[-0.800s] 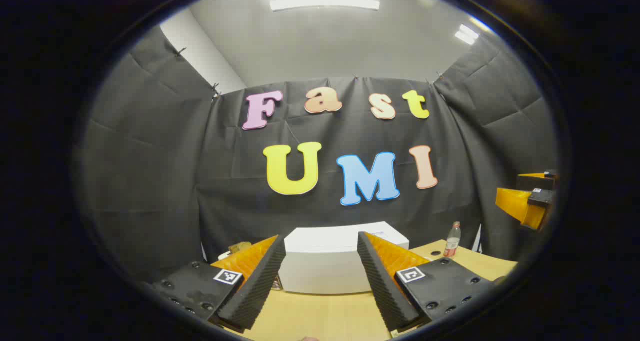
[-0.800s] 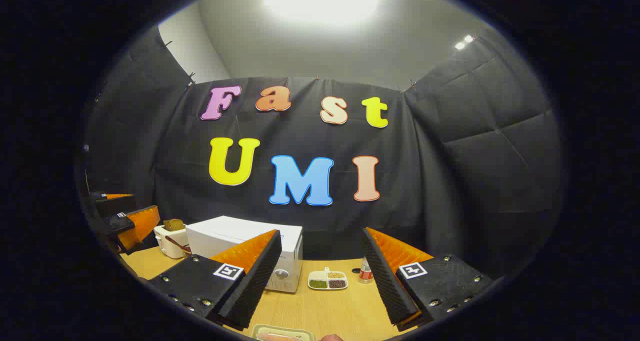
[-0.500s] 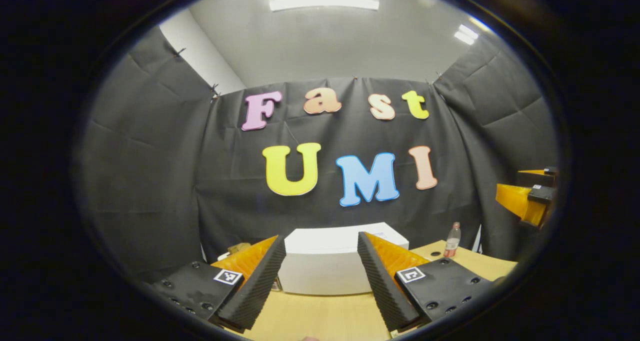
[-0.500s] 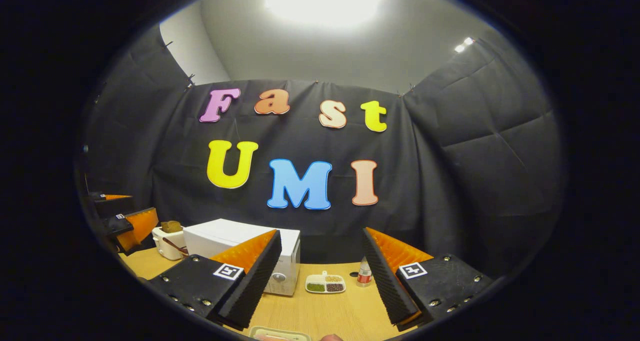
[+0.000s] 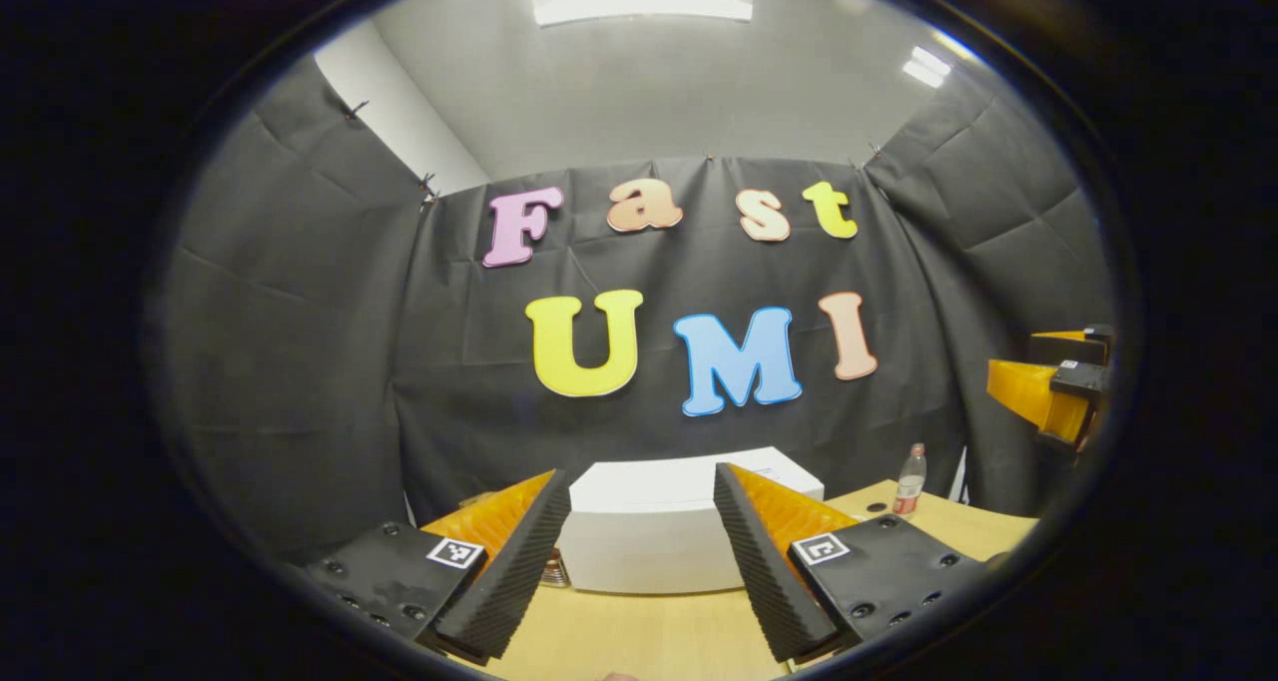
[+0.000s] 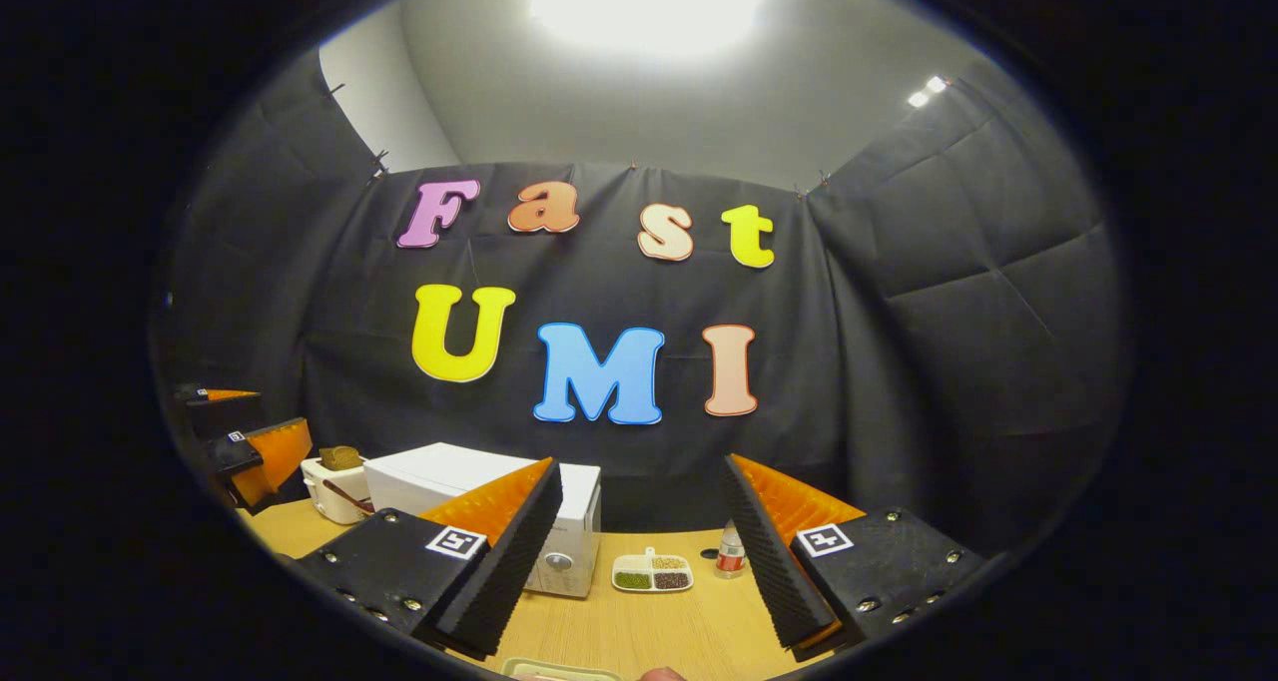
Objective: Open the microwave oven with the left hand, put the food in, and close the microwave oven.
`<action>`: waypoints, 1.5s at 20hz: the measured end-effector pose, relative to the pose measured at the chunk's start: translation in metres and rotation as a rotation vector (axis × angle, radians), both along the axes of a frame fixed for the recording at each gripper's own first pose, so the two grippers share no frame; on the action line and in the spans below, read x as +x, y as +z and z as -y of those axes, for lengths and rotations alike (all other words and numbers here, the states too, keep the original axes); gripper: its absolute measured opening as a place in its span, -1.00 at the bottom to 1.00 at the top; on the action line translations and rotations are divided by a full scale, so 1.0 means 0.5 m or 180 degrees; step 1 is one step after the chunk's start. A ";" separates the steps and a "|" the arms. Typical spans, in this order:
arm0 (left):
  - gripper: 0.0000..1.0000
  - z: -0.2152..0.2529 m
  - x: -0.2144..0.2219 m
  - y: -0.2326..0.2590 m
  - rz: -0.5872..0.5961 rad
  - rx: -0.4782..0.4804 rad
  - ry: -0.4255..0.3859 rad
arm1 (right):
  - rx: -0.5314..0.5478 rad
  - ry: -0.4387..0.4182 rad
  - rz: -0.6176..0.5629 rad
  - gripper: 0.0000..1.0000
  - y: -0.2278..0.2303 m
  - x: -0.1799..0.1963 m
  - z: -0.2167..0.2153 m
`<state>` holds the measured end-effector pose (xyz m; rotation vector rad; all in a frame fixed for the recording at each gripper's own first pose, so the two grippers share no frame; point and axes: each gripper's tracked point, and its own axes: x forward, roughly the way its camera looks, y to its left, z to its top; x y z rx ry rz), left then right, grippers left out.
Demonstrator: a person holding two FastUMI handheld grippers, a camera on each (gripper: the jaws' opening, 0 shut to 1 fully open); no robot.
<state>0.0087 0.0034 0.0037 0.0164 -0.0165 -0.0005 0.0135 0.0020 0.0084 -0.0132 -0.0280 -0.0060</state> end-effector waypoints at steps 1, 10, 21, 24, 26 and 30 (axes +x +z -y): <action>0.93 0.002 0.000 0.000 0.0004 -0.0003 -0.0007 | -0.0007 -0.0004 -0.0001 0.94 -0.001 0.002 0.001; 0.94 0.027 0.017 -0.002 0.0023 -0.0010 -0.0109 | 0.0027 -0.0054 -0.0017 0.94 -0.005 0.002 0.011; 0.93 0.133 0.159 -0.029 0.0122 -0.0111 -0.0344 | -0.0102 -0.0495 0.0007 0.94 0.012 -0.041 0.119; 0.94 0.168 0.205 -0.060 0.0117 -0.0092 -0.0413 | -0.0157 -0.0648 -0.0027 0.94 0.012 -0.062 0.153; 0.93 0.196 0.236 -0.088 0.0103 -0.0066 -0.0480 | -0.0179 -0.0754 -0.0046 0.94 0.012 -0.075 0.178; 0.93 0.253 0.296 -0.160 -0.0032 -0.0070 -0.0593 | -0.0234 -0.0998 -0.0089 0.92 0.014 -0.102 0.228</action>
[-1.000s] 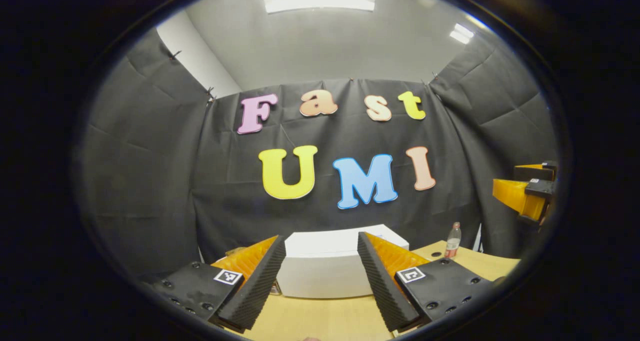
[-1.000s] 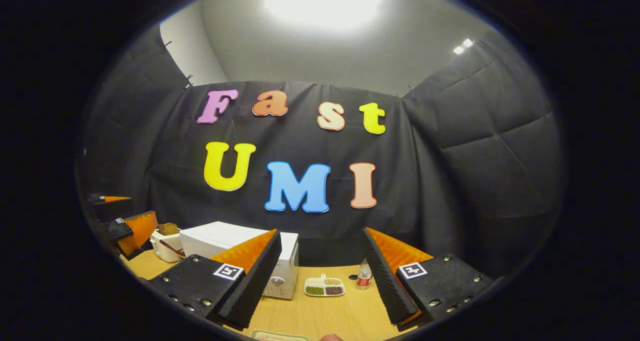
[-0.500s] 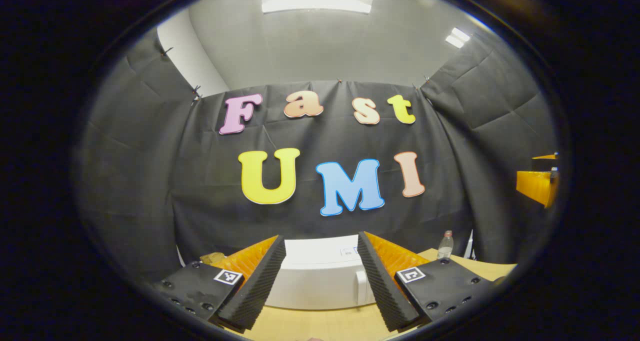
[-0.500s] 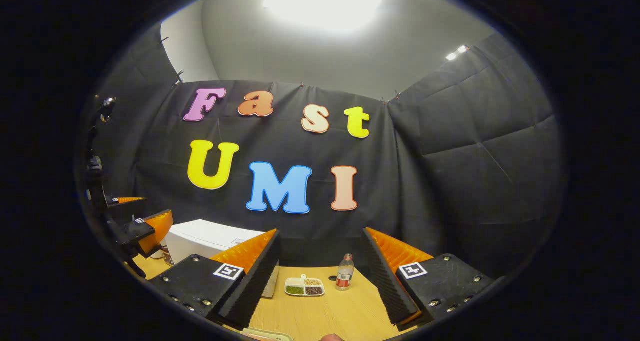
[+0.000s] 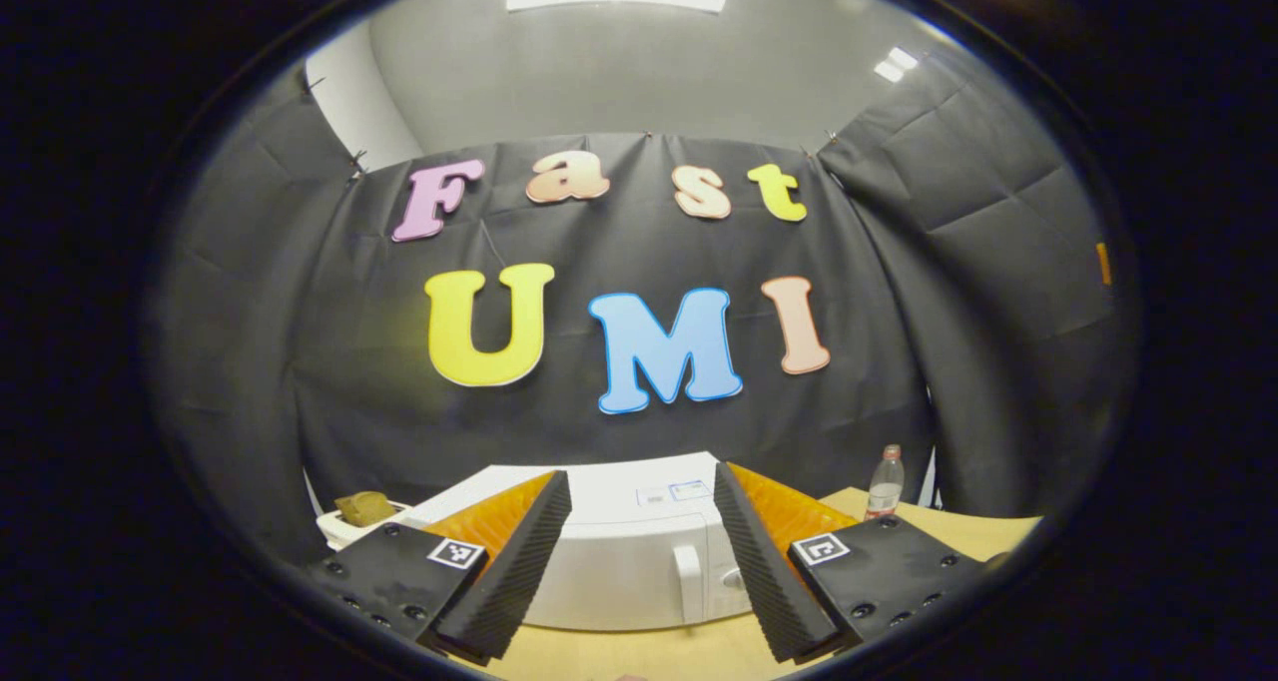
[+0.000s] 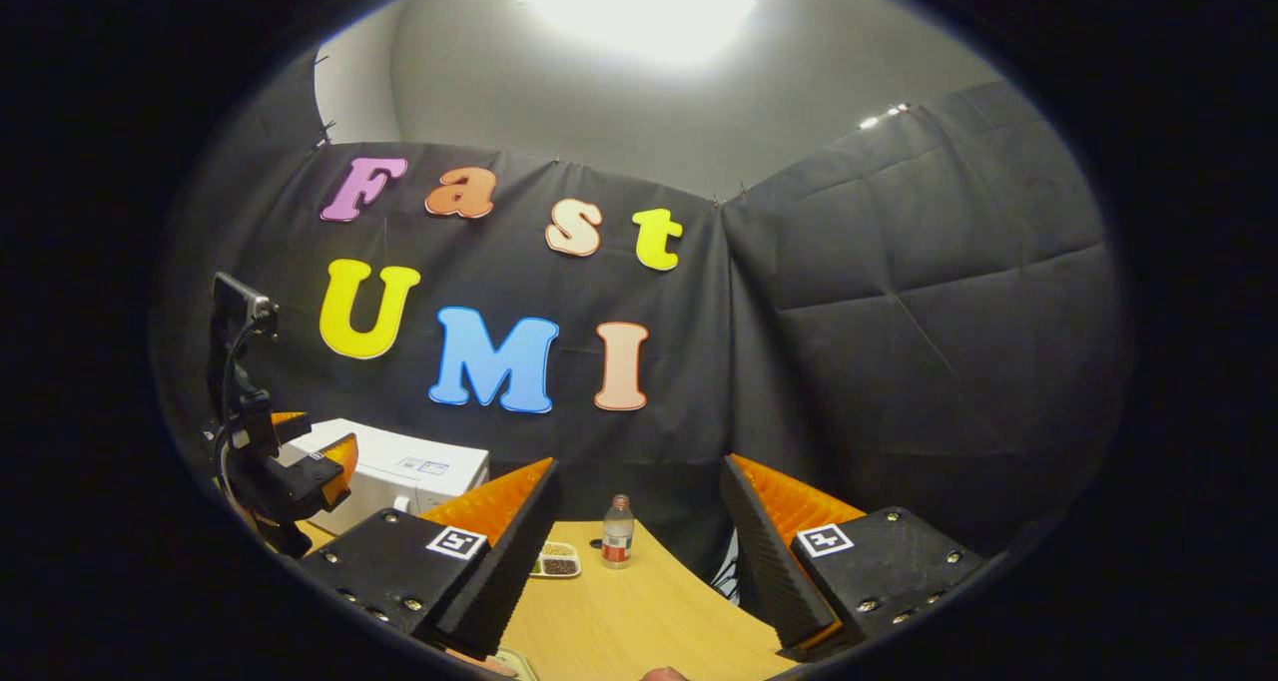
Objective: Open the microwave oven with the left hand, put the food in, and close the microwave oven.
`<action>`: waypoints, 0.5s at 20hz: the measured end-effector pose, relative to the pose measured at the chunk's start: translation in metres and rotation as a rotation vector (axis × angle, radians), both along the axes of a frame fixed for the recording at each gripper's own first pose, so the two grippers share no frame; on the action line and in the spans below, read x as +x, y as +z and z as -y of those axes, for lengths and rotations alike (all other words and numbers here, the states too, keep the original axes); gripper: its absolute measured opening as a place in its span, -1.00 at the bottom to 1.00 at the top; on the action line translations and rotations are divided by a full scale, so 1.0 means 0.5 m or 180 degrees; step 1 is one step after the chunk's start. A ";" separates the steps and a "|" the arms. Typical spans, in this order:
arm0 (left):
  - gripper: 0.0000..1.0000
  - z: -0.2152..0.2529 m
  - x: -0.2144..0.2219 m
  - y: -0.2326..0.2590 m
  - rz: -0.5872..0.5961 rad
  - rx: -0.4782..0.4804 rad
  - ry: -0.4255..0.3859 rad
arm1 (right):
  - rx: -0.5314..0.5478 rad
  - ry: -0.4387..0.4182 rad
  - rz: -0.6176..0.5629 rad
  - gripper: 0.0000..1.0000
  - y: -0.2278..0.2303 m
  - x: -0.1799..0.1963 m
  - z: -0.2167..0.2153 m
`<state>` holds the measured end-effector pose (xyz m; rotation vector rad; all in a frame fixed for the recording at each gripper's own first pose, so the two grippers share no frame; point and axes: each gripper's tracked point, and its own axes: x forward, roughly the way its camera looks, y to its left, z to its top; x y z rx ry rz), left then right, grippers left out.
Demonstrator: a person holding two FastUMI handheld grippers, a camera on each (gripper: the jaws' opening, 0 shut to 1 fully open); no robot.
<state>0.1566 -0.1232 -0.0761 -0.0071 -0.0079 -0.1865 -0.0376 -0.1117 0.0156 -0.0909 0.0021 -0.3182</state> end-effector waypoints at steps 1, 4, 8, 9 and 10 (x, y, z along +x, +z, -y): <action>0.92 0.012 0.015 -0.019 -0.0050 -0.0020 -0.0017 | -0.0009 -0.0060 -0.0013 0.94 -0.001 -0.008 0.011; 0.89 0.040 0.052 -0.070 -0.0216 -0.0065 -0.0033 | -0.0018 -0.0207 -0.0058 0.94 -0.006 -0.030 0.041; 0.91 0.081 0.098 -0.156 -0.0440 0.0018 -0.0069 | -0.0012 -0.0340 -0.0127 0.94 -0.016 -0.052 0.067; 0.91 0.095 0.109 -0.176 -0.0484 0.0070 -0.0100 | -0.0027 -0.0356 -0.0148 0.94 -0.017 -0.056 0.071; 0.91 0.103 0.121 -0.205 -0.0545 0.0139 -0.0114 | -0.0055 -0.0376 -0.0161 0.94 -0.016 -0.061 0.078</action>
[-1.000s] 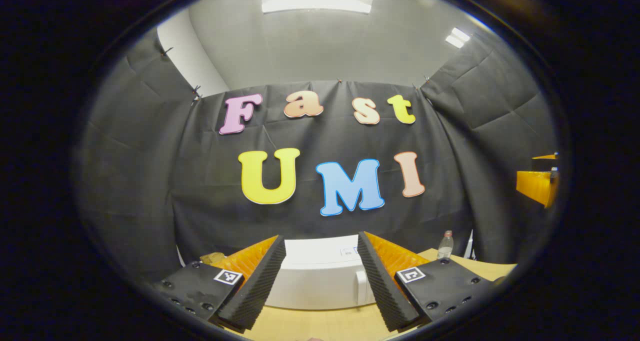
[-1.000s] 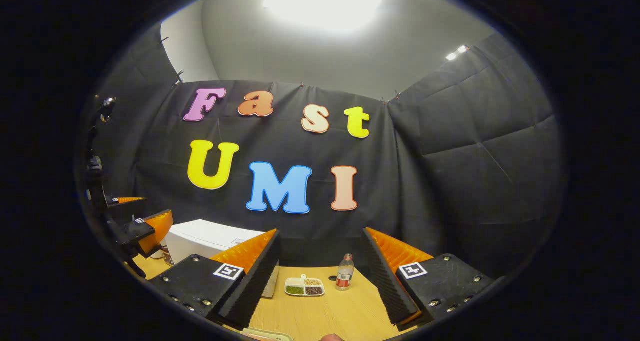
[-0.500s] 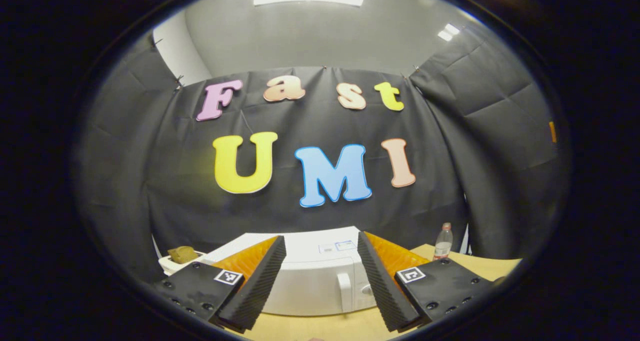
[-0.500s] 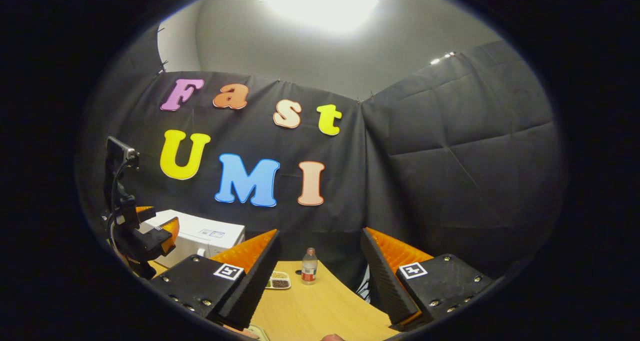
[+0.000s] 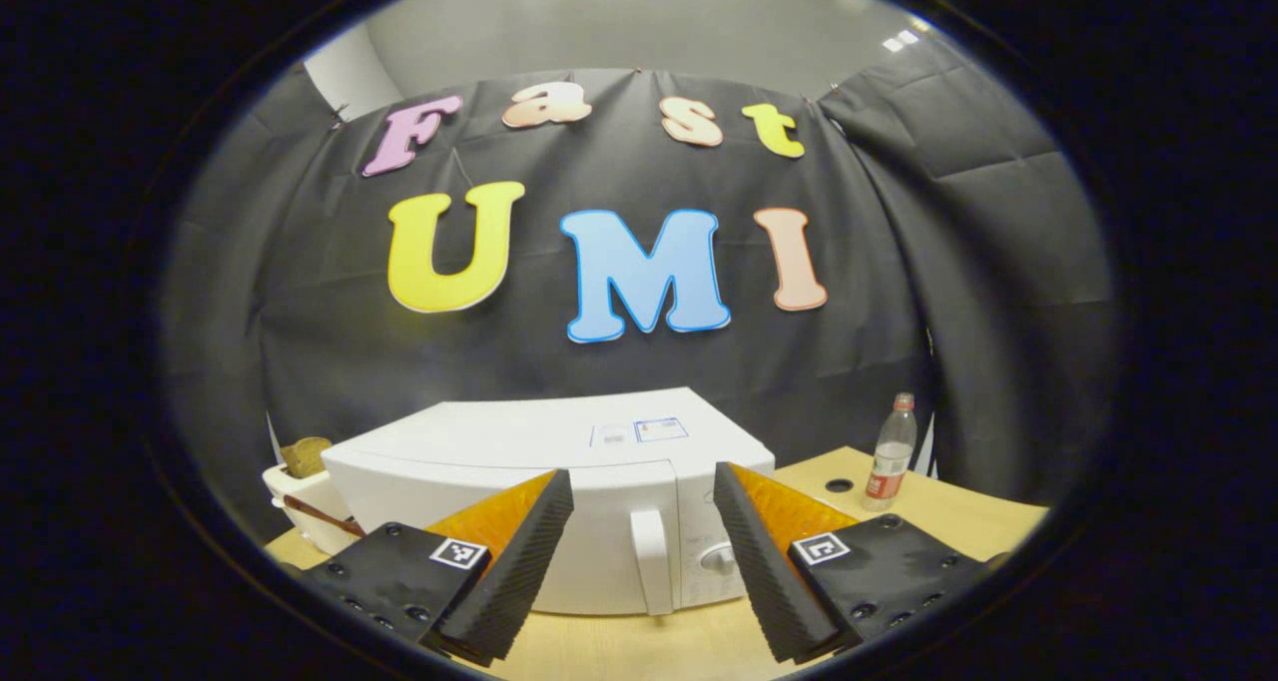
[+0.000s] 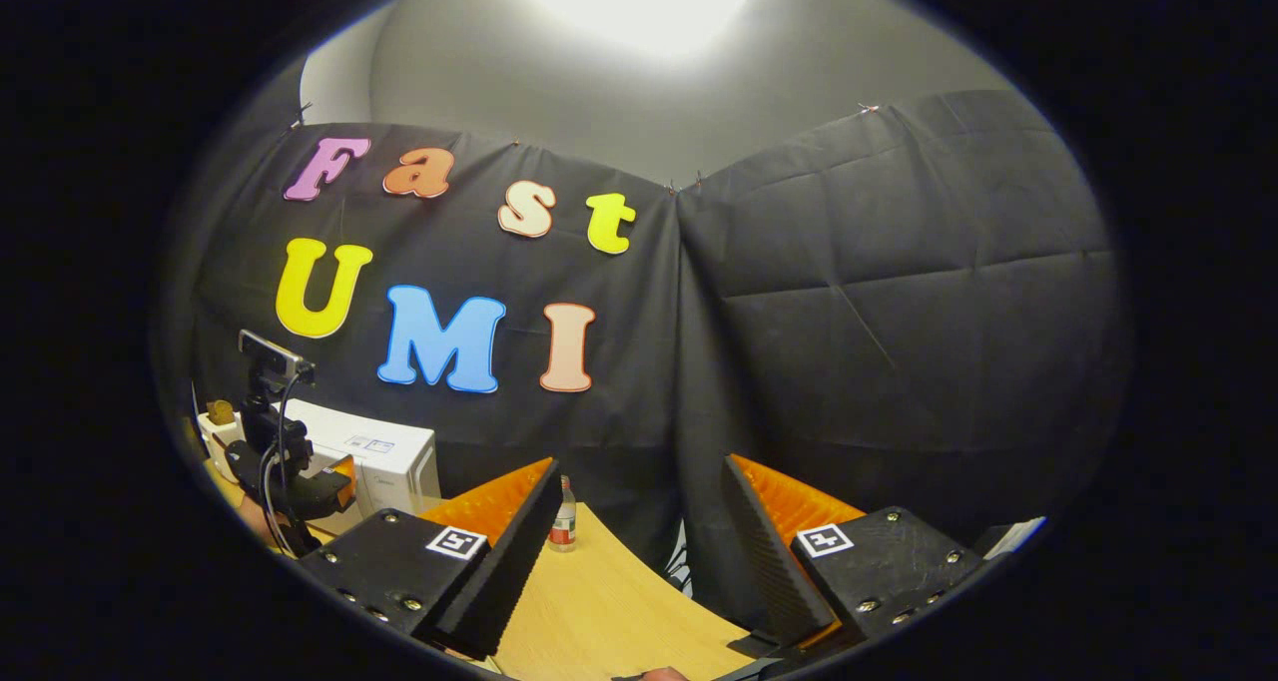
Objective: Open the microwave oven with the left hand, put the food in, and close the microwave oven.
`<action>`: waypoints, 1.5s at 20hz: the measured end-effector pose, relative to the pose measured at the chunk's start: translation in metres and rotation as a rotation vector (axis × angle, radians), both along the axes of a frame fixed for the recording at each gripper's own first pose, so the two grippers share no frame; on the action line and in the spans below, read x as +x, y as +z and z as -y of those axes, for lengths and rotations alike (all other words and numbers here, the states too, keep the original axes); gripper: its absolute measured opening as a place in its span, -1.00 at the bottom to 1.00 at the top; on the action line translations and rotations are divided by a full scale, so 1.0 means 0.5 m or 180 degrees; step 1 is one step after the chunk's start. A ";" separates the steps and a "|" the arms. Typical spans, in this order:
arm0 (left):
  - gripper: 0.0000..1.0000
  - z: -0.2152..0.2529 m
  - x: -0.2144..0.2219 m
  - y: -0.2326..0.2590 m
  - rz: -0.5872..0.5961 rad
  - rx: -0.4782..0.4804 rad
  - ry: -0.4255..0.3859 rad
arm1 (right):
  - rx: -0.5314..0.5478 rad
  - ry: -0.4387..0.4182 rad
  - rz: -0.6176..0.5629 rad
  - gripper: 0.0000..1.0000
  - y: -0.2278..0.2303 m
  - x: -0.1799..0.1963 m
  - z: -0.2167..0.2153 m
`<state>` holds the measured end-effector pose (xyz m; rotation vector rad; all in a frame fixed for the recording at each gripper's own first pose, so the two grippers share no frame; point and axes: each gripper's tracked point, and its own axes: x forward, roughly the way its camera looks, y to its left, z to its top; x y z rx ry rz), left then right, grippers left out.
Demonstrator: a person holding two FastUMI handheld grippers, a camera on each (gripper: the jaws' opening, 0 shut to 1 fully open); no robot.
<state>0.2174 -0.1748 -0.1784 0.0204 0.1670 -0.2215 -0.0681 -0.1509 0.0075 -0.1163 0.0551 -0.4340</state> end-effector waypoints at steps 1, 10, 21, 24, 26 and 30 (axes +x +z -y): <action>0.90 0.010 0.011 -0.023 -0.0057 0.0050 -0.0019 | -0.0032 -0.0024 -0.0006 0.94 0.003 -0.003 0.008; 0.65 0.030 0.049 -0.181 -0.0621 0.0036 0.0143 | -0.0113 -0.0097 -0.0148 0.94 -0.005 -0.016 0.042; -0.63 0.019 0.050 -0.197 -0.0888 -0.0013 0.0090 | -0.0092 0.0187 -0.0126 0.94 -0.010 0.010 0.021; -0.74 0.019 0.048 -0.199 -0.0915 -0.0024 0.0084 | -0.0057 0.0303 -0.0135 0.94 -0.015 0.026 0.005; -0.78 0.017 0.046 -0.195 -0.0920 -0.0032 0.0099 | -0.0032 0.0377 -0.0119 0.94 -0.017 0.038 -0.006; -0.81 -0.010 -0.023 -0.182 -0.0823 -0.0095 0.0103 | -0.0009 0.0591 -0.0098 0.94 -0.028 0.068 -0.041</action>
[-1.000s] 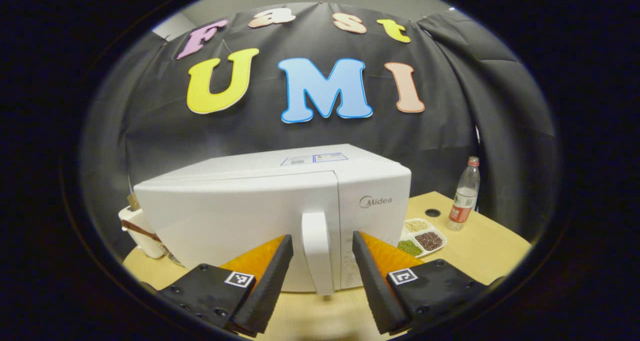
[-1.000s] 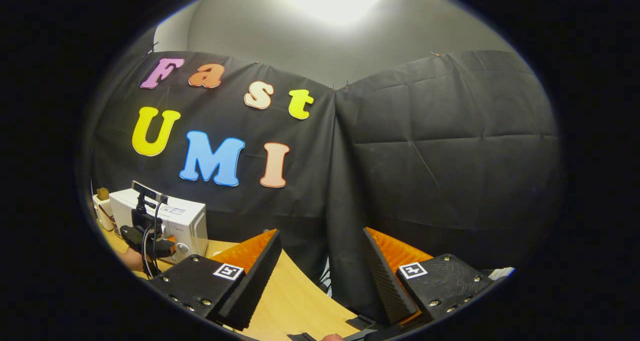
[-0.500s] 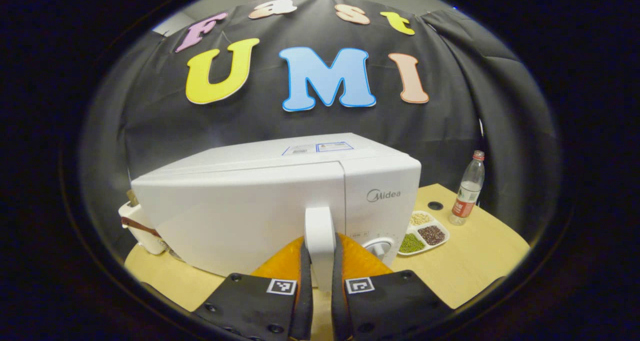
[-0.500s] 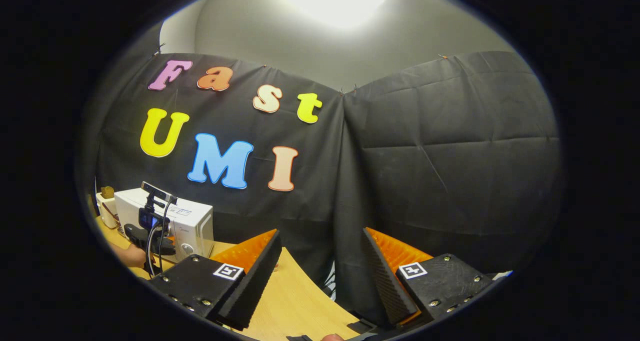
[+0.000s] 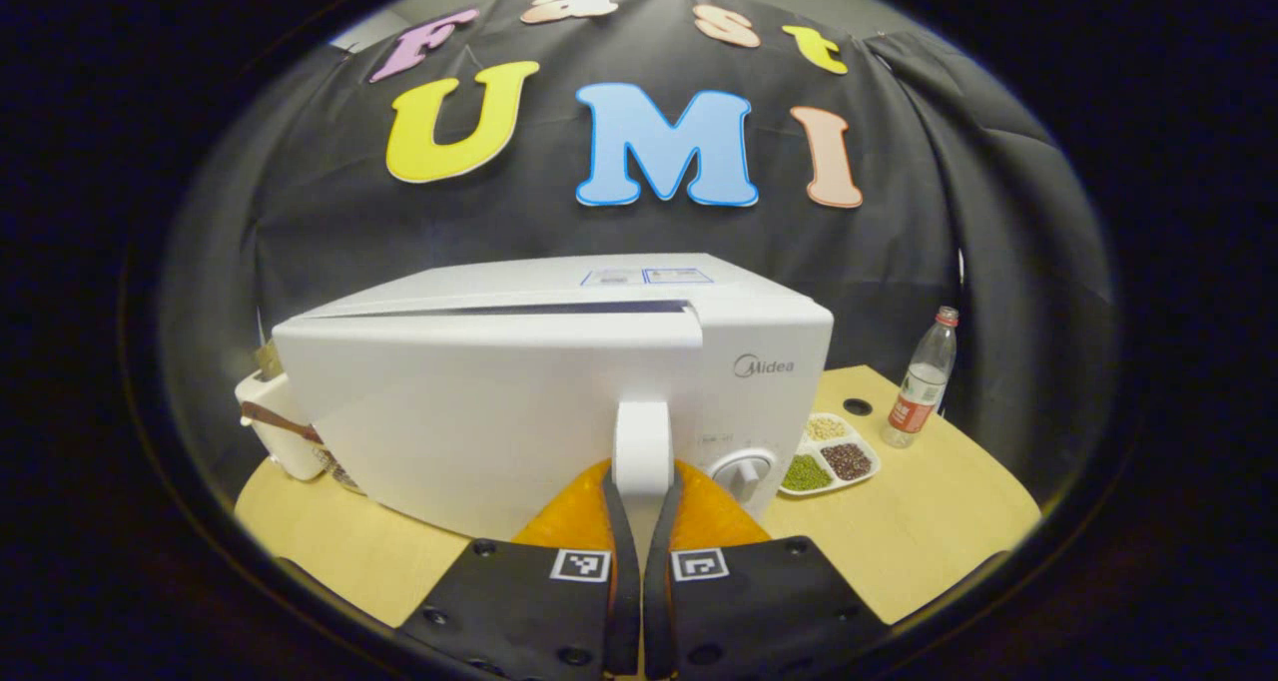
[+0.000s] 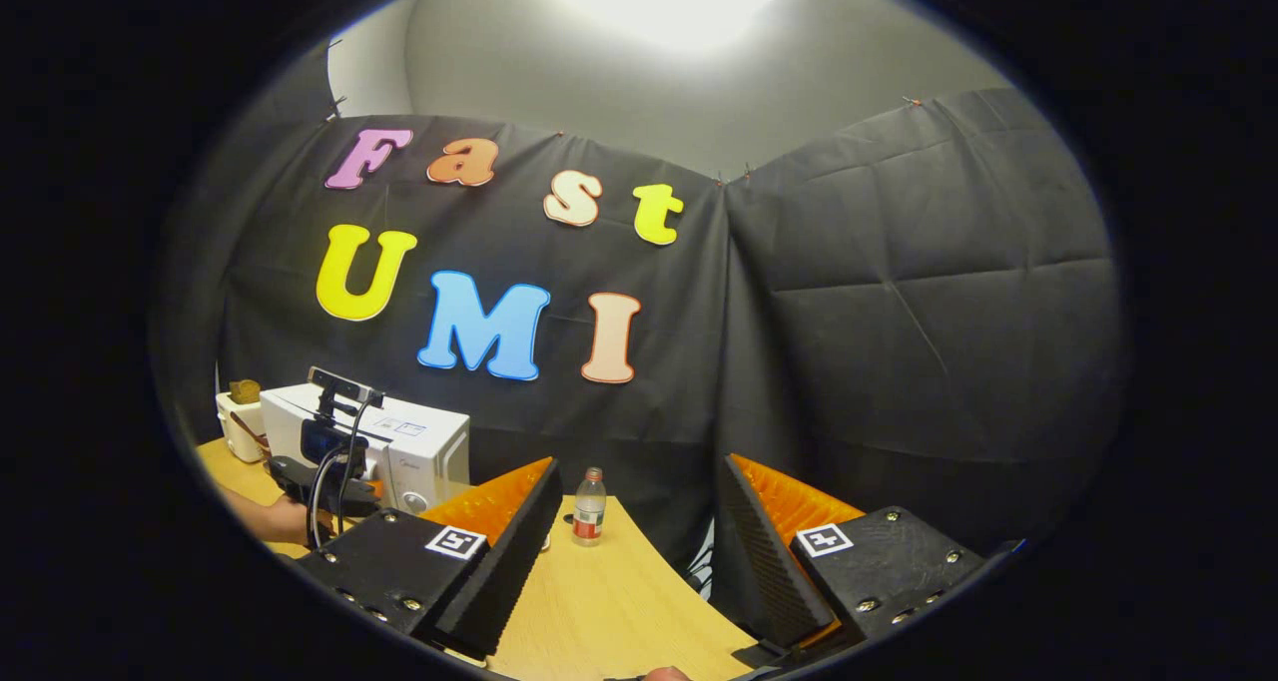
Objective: Open the microwave oven with the left hand, put the food in, and close the microwave oven.
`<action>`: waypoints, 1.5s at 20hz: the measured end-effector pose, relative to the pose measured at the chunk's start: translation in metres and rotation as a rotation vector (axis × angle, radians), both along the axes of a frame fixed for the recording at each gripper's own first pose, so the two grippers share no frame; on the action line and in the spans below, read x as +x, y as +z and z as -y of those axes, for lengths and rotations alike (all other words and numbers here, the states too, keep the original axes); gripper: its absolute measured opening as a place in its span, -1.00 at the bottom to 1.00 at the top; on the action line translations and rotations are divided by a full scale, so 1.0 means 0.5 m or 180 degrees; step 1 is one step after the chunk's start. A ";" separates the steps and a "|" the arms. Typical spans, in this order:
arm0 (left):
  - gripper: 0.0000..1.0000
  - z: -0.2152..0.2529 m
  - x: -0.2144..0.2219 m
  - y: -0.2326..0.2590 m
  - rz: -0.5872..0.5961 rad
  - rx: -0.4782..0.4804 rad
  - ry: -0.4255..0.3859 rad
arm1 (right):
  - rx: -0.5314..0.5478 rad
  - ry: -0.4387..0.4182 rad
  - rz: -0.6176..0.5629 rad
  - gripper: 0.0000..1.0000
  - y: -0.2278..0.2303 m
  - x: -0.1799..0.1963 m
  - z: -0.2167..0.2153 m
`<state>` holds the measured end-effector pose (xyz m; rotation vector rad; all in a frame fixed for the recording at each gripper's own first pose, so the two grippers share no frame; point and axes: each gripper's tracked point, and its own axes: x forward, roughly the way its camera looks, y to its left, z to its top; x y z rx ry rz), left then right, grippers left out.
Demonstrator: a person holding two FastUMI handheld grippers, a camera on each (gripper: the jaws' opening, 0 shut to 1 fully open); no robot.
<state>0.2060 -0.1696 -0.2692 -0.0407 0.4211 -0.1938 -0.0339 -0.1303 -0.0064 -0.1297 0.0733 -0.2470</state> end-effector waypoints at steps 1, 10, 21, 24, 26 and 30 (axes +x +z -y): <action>-0.84 -0.005 -0.026 0.001 0.0015 0.0005 -0.0056 | 0.0024 0.0081 0.0000 0.94 -0.005 0.010 -0.014; -0.70 -0.102 -0.186 0.019 -0.0106 -0.0064 -0.0282 | 0.0186 0.0661 0.0017 0.94 -0.022 0.101 -0.140; -0.60 -0.305 -0.357 0.027 -0.0184 0.0047 0.0026 | 0.0319 0.1285 0.0007 0.94 -0.023 0.131 -0.355; -0.61 -0.359 -0.387 0.027 -0.0193 0.0096 0.0101 | 0.0312 0.1415 0.0008 0.94 -0.020 0.128 -0.409; -0.63 -0.399 -0.402 0.024 -0.0193 0.0135 0.0157 | 0.0321 0.1486 0.0011 0.95 -0.020 0.126 -0.447; -0.61 -0.482 -0.430 0.020 -0.0201 0.0185 0.0295 | 0.0347 0.1595 -0.0002 0.94 -0.022 0.120 -0.519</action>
